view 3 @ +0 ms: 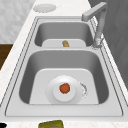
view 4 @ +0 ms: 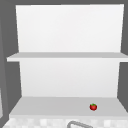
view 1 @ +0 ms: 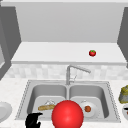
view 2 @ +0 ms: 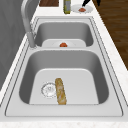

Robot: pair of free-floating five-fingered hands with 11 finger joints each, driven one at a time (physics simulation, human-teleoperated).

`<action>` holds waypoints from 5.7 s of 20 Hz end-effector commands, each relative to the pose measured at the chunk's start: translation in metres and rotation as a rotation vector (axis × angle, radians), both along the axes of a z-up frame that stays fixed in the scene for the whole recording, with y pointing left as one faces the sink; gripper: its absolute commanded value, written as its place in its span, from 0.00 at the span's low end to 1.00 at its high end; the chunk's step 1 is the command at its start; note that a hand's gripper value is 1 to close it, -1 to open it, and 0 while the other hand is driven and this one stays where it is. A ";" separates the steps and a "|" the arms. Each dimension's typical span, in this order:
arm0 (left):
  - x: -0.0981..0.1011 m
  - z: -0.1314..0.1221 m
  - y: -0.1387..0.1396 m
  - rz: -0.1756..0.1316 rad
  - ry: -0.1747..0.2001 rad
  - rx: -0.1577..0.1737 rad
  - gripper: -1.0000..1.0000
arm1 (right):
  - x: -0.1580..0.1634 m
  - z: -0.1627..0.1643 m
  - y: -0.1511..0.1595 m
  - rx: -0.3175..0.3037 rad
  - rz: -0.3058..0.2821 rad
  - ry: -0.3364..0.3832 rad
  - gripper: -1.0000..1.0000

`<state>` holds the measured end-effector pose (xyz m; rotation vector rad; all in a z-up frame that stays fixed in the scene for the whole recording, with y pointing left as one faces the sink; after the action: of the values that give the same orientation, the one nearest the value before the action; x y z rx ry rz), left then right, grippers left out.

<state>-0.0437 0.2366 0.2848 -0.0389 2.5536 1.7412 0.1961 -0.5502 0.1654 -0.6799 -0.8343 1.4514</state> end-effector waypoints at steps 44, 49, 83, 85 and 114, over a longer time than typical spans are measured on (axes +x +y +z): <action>0.000 0.000 0.000 0.000 0.000 0.000 0.50 | 0.084 -0.082 -0.045 0.023 0.007 0.137 1.00; 0.000 0.000 0.000 0.000 0.000 0.000 0.50 | 0.087 -0.073 -0.034 0.010 -0.031 -0.018 1.00; 0.000 0.000 0.000 0.000 0.000 0.000 0.50 | 0.082 0.026 -0.009 0.182 -0.102 -0.226 1.00; 0.000 0.000 0.000 0.000 0.000 0.000 0.50 | 0.082 0.031 0.004 0.167 -0.097 -0.232 1.00; 0.000 0.000 0.000 0.000 0.000 0.000 0.50 | 0.110 0.048 0.182 0.173 -0.113 -0.172 1.00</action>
<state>-0.0437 0.2366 0.2848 -0.0389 2.5536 1.7412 0.3003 -0.3836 0.2130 -0.7471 -1.0592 1.2528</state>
